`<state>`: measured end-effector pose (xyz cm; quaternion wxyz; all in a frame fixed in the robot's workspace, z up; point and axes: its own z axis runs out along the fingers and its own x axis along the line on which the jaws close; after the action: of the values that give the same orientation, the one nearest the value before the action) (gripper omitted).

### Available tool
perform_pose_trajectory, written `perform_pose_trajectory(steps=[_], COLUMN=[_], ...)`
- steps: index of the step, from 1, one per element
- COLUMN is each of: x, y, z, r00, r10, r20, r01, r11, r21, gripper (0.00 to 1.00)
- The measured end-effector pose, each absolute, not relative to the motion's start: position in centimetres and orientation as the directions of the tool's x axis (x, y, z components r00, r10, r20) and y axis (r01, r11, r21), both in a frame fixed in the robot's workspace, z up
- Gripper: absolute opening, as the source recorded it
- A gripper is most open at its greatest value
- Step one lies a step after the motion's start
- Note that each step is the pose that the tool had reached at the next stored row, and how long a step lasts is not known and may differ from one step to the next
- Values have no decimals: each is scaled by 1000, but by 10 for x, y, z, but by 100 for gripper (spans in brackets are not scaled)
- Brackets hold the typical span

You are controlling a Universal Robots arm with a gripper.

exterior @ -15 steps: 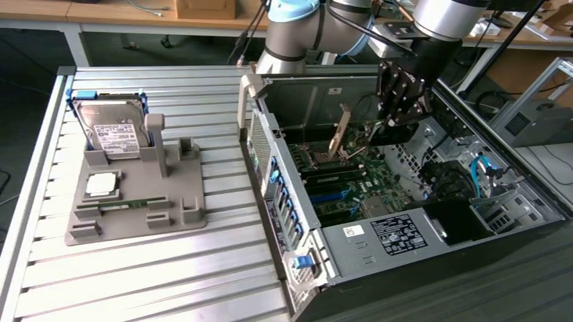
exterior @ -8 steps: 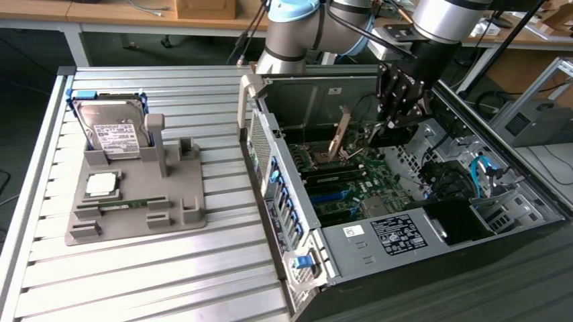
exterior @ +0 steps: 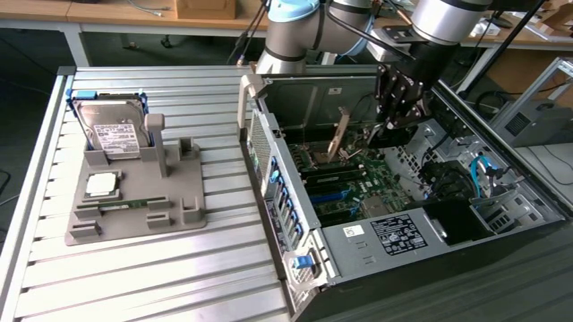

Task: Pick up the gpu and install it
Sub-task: 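Insert the gpu into the slot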

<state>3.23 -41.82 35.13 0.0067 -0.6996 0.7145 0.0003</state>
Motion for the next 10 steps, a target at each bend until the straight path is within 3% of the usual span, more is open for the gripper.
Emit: perform_pose_trajectory(steps=[10], x=[26], y=[-419], z=[349], r00=[-21], r10=[-1000], r20=[-10], r01=[-1000], r11=[21], r21=[-9], gripper=[27])
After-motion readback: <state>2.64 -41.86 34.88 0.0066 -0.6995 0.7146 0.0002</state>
